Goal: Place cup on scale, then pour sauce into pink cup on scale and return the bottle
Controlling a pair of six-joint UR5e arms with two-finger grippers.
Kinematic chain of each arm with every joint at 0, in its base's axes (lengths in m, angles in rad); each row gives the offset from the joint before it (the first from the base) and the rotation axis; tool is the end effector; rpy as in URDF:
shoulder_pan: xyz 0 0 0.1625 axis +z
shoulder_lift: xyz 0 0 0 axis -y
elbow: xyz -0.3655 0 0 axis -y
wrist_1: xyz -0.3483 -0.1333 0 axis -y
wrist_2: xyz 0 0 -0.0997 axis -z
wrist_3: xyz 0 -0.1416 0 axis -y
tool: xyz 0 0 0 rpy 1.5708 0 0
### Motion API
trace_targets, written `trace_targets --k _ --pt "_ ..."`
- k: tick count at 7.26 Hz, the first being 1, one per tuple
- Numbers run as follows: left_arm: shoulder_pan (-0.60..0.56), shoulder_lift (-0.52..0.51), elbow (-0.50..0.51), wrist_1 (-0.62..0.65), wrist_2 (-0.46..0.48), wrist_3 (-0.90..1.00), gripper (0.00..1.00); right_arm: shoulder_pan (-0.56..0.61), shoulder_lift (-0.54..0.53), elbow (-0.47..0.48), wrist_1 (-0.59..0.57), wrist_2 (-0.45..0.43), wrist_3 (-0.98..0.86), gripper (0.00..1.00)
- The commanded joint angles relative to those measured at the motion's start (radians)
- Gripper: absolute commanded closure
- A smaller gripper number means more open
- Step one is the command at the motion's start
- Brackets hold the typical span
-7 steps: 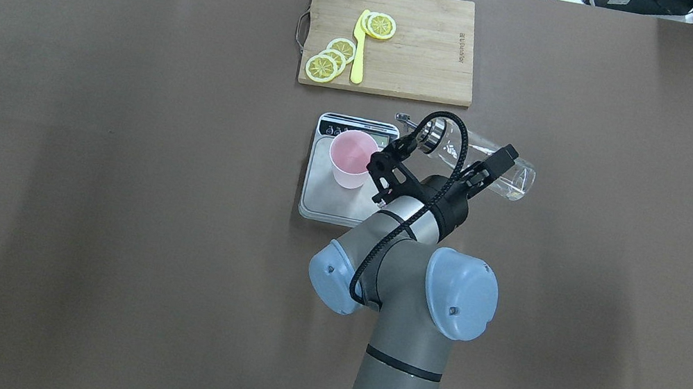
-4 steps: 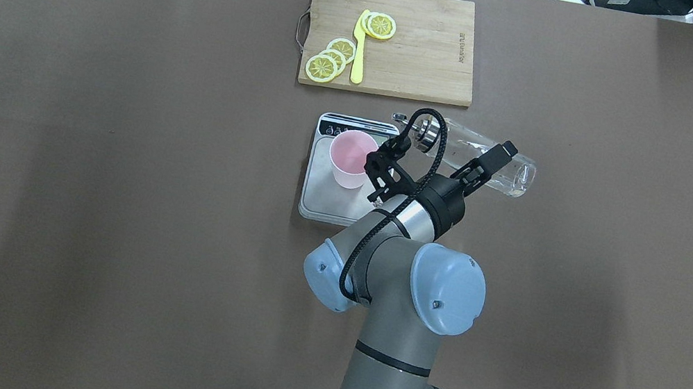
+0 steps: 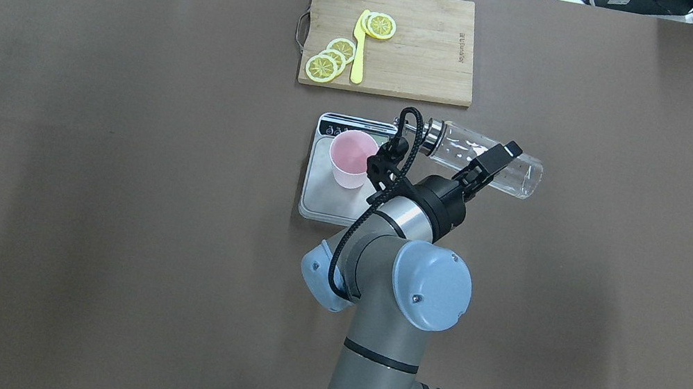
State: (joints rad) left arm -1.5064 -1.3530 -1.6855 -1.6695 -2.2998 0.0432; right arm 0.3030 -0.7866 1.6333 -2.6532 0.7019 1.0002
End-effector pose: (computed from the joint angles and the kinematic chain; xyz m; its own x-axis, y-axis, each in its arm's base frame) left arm -0.0153 -0.3685 0.6613 0.7410 0.0881 -0.6657 -0.0964 0.9950 0.0244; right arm -0.4667 -0.3989 0.2725 0.7932 -0.1174 -0.5976 0.4824 0.7201 0.4987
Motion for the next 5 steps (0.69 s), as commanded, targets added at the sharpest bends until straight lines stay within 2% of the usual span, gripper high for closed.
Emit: trace_targets --k 1,3,5 --pt "0.000 0.000 0.013 0.001 0.000 0.000 0.02 -0.004 0.003 -0.021 -0.007 -0.002 0.000 1.00" --pt "-0.002 0.000 0.017 0.001 -0.001 0.000 0.02 -0.013 0.010 -0.035 -0.007 -0.010 0.000 1.00" --pt "-0.009 0.000 0.026 0.001 -0.001 -0.002 0.02 -0.016 0.071 -0.114 -0.020 -0.010 0.000 1.00"
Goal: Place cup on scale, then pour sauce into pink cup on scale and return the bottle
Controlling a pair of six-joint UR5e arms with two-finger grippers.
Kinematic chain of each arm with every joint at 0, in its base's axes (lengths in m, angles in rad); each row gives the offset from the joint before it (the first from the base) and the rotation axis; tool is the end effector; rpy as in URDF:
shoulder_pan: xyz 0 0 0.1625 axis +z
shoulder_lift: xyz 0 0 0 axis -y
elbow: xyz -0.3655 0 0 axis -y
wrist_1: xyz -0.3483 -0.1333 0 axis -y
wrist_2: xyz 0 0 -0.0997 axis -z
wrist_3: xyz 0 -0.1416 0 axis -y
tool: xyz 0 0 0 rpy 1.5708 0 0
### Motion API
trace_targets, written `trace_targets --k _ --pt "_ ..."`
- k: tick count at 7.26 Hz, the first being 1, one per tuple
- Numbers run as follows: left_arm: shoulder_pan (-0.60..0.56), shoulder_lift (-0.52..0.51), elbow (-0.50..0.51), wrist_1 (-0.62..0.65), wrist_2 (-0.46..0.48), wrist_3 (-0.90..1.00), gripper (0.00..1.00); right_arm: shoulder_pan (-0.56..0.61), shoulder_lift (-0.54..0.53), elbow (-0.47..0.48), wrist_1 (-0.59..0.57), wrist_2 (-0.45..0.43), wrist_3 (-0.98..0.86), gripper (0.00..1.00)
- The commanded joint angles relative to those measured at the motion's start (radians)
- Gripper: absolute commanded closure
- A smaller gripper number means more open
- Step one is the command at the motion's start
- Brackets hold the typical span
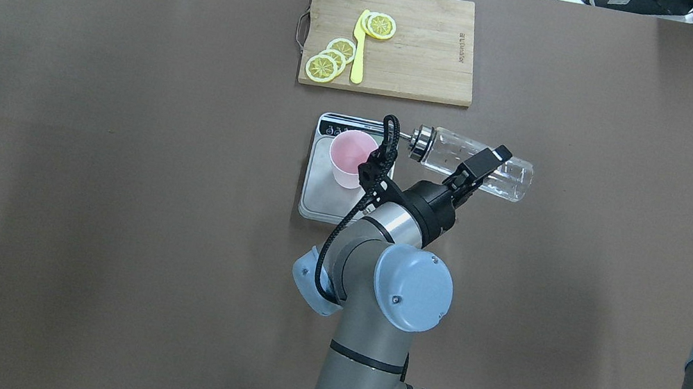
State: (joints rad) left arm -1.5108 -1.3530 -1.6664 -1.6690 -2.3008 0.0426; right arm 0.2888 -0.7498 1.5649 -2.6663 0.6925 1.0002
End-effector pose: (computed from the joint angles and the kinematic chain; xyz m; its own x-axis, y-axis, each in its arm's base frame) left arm -0.0170 -0.3655 0.6697 0.7416 0.0712 -0.6671 -0.0916 0.9958 0.0044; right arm -0.4842 -0.3966 0.2726 0.7632 -0.1330 -0.6324 0.5163 0.7139 0.4729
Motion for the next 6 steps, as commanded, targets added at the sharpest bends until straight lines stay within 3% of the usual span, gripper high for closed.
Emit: trace_targets --k 1,6 --pt "-0.008 -0.002 0.014 0.000 0.001 -0.001 0.02 -0.002 0.035 -0.051 -0.007 -0.001 0.000 1.00" --pt "-0.015 0.000 0.025 0.000 0.001 -0.001 0.02 -0.008 0.038 -0.051 -0.089 -0.004 0.002 1.00"
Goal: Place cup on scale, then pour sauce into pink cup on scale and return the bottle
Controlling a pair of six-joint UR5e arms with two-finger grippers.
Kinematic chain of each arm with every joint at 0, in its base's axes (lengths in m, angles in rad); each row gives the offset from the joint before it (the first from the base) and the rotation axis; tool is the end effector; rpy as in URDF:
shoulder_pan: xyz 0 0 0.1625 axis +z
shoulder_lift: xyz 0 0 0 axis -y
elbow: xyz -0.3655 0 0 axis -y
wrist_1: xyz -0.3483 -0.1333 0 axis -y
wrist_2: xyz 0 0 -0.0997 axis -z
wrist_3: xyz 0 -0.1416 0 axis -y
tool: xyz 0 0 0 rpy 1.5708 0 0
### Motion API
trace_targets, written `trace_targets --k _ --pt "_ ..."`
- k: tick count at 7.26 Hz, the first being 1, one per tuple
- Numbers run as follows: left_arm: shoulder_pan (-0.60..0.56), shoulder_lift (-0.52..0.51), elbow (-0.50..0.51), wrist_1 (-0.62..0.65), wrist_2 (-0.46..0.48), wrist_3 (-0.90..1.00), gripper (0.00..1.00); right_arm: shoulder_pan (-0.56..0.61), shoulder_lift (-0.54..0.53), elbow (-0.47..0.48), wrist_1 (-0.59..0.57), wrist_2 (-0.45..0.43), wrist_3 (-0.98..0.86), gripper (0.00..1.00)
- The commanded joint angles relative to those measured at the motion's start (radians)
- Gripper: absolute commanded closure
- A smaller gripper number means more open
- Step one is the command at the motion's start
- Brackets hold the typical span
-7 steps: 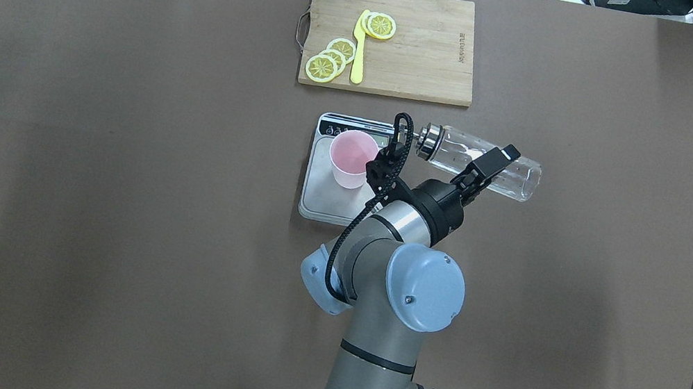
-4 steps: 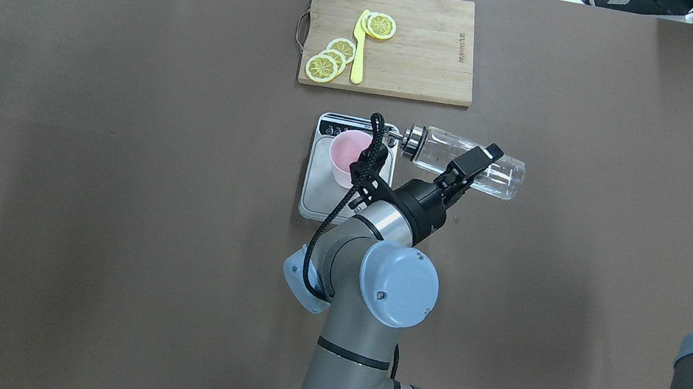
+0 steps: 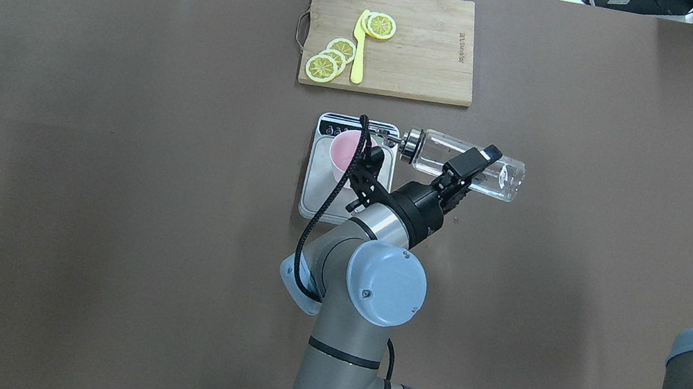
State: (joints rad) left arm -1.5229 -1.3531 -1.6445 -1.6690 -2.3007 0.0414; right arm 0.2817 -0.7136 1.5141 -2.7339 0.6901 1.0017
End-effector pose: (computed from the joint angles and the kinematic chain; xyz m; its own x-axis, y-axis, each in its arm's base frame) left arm -0.0216 -0.3620 0.6793 0.7432 0.0465 -0.6674 -0.0787 0.9967 -0.0182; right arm -0.4898 -0.3942 0.2714 0.7103 -0.1516 -0.6873 0.5562 0.7193 0.4163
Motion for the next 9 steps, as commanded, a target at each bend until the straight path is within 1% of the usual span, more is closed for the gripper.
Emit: trace_targets --k 1,5,6,7,9 --pt "-0.003 0.000 0.003 0.000 0.000 0.000 0.02 -0.001 0.011 0.000 -0.042 -0.001 0.000 1.00" --pt "-0.003 0.000 0.008 0.000 0.000 0.000 0.02 -0.001 0.017 0.001 -0.085 -0.003 0.002 1.00" --pt "-0.003 -0.001 0.006 0.000 -0.005 0.000 0.02 0.001 0.029 0.000 -0.111 -0.007 0.002 1.00" --pt "-0.003 -0.001 0.009 0.000 -0.022 0.000 0.02 0.001 0.035 0.001 -0.124 -0.008 0.003 1.00" --pt "-0.005 -0.001 0.008 0.000 -0.023 0.000 0.02 0.002 0.036 0.000 -0.139 -0.011 0.006 1.00"
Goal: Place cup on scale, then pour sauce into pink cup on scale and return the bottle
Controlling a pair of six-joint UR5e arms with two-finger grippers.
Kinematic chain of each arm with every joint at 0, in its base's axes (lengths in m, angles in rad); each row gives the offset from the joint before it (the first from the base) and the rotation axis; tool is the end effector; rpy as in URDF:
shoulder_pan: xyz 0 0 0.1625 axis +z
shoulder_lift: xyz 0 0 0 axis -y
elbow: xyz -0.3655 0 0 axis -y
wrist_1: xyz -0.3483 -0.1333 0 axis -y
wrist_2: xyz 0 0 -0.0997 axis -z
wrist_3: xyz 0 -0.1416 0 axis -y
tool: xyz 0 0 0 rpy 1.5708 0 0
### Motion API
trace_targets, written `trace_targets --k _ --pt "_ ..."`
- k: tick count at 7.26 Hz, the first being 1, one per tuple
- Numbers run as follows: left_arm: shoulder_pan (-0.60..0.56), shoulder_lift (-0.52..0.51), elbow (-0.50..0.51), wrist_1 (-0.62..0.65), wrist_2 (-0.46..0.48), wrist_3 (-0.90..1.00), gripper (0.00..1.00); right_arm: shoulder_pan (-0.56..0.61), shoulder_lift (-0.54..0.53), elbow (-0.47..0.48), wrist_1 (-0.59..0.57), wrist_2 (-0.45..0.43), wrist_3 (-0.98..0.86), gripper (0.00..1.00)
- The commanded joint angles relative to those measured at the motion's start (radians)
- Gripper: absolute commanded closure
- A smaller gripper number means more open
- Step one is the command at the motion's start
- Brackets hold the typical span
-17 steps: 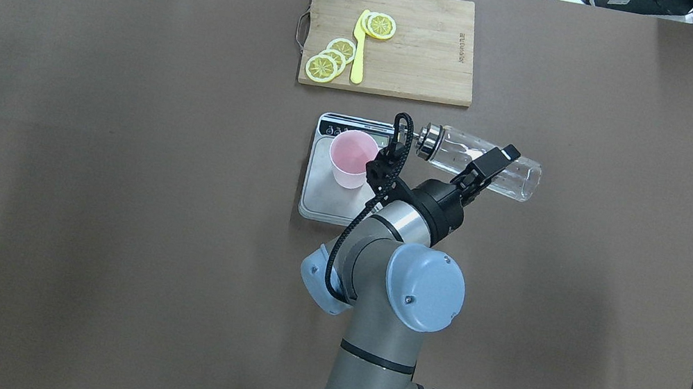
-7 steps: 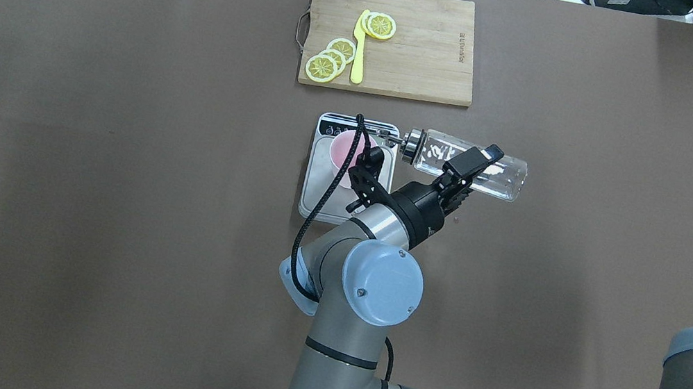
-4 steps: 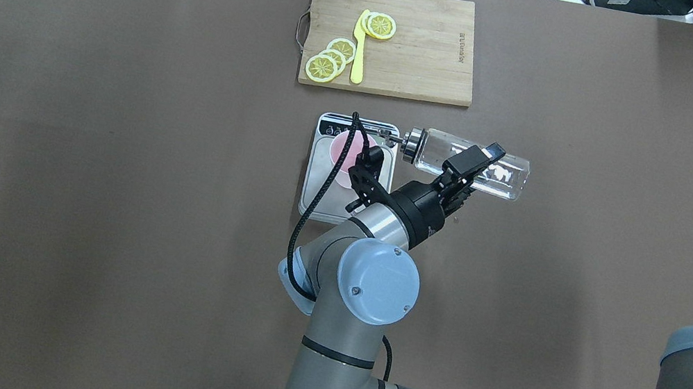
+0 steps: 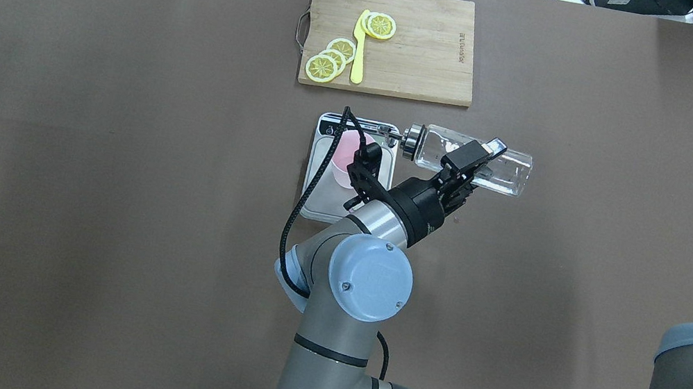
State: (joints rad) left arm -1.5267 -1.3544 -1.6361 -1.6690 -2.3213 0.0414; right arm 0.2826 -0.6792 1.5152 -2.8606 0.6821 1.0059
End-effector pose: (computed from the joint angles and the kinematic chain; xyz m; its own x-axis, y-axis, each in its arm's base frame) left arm -0.0208 -0.3612 0.6806 0.7298 0.0375 -0.6827 -0.0743 0.9969 -0.0246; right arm -0.4780 -0.3921 0.2576 0.6482 -0.1632 -0.7438 0.5896 0.7257 0.3546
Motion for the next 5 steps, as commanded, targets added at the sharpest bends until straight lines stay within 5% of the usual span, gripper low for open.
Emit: trace_targets --k 1,5 --pt "-0.001 0.000 -0.001 0.000 -0.003 0.000 0.02 0.001 0.001 -0.001 -0.016 -0.006 0.002 1.00" --pt "-0.001 0.000 0.001 0.000 -0.003 0.000 0.02 0.001 0.017 -0.001 -0.066 -0.006 0.011 1.00"
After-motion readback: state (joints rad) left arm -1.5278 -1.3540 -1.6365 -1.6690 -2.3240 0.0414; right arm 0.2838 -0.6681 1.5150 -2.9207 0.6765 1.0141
